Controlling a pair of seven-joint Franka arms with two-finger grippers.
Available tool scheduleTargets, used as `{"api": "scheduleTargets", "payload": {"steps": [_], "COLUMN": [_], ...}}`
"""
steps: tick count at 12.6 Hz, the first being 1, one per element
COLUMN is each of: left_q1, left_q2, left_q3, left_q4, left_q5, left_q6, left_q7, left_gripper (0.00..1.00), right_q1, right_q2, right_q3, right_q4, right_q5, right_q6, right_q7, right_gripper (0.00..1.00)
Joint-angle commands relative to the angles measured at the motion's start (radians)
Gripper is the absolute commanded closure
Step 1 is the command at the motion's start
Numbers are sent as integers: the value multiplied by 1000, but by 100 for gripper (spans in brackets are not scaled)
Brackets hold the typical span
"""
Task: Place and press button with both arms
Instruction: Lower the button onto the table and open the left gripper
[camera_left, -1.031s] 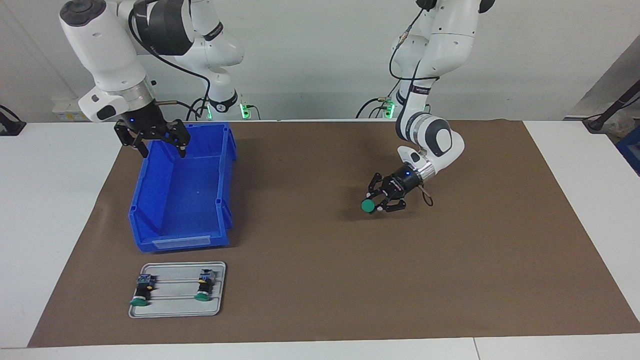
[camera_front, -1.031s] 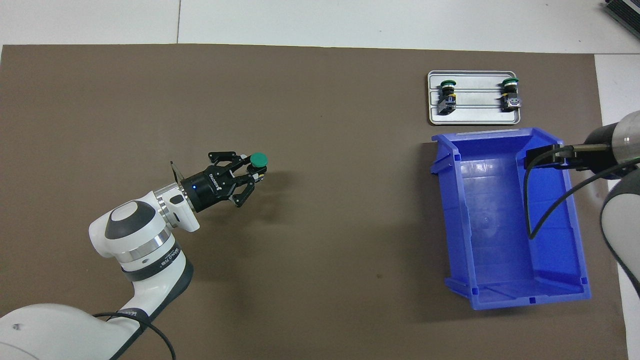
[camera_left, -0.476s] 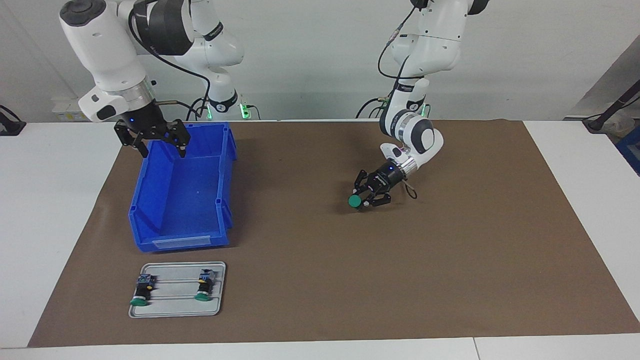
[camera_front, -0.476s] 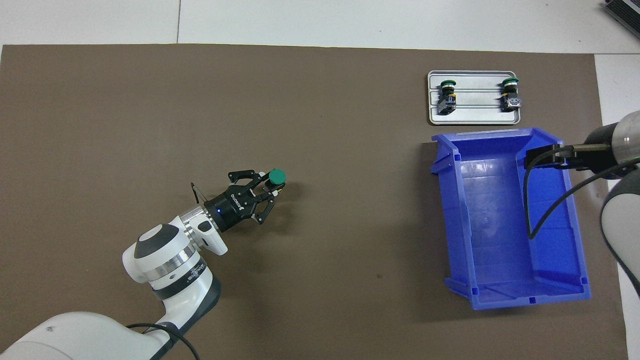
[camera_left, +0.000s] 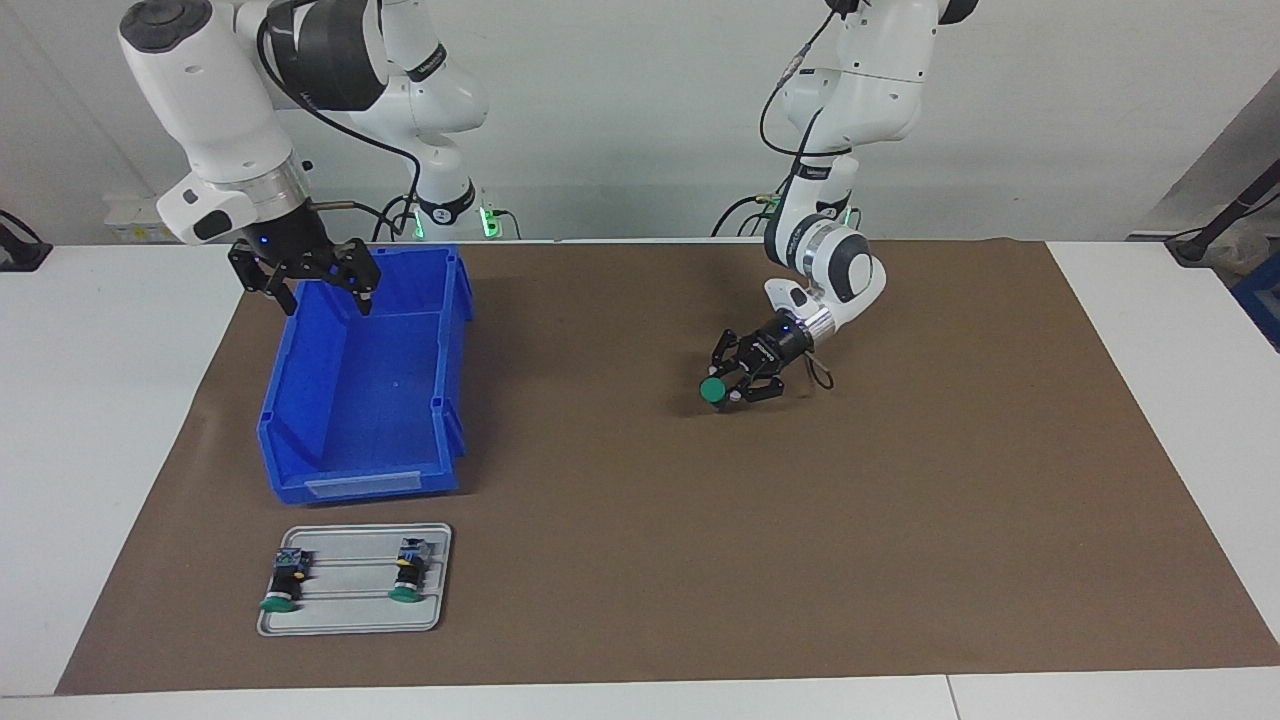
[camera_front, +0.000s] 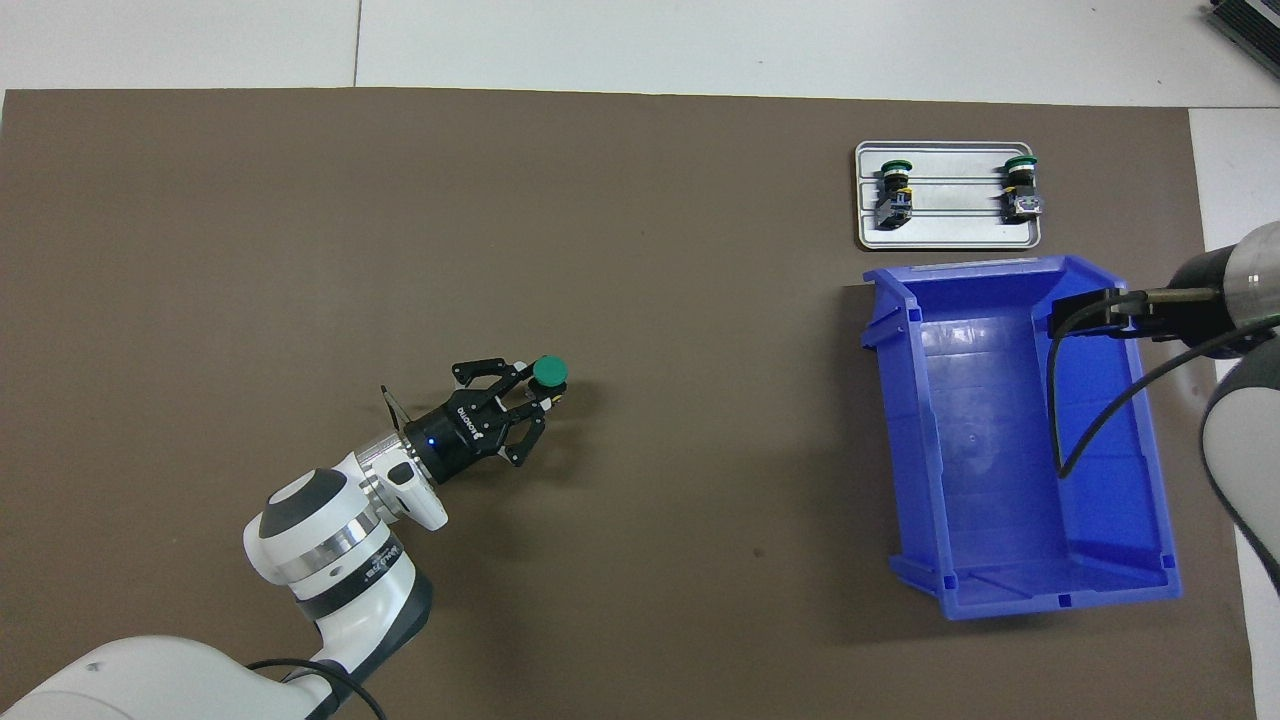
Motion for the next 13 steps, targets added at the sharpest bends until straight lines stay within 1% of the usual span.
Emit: {"api": "scheduleTargets", "payload": {"steps": [1, 4, 5, 6, 8, 10, 13], "left_q1": [2, 7, 22, 25, 36, 36, 47], "left_q2": [-33, -39, -39, -39, -40, -42, -48], "left_q3": [5, 7, 5, 7, 7, 5, 7], "left_q4": [-69, -80, -79, -79, -80, -88, -100], "left_q5": [-38, -37, -34, -31, -23, -15, 3], "left_q6": [-30, -38, -38, -45, -47, -46, -47], "left_q7": [158, 167, 167, 166, 166, 166, 159], "left_gripper": [100, 100, 77, 37, 37, 39, 39], "right_q1": [-6, -6, -6, -6, -6, -6, -6], "right_q2": [-7, -7, -7, -7, -7, -7, -7], "right_q3": [3, 3, 3, 3, 1, 3, 3], "right_q4": [-6, -6, -6, -6, -6, -6, -6], "right_q5": [19, 19, 19, 19, 19, 19, 19], "right_q6": [1, 1, 1, 1, 1, 1, 1], "right_q7": [-25, -25, -25, -25, -25, -25, -25], "right_gripper": [1, 1, 1, 1, 1, 1, 1]}}
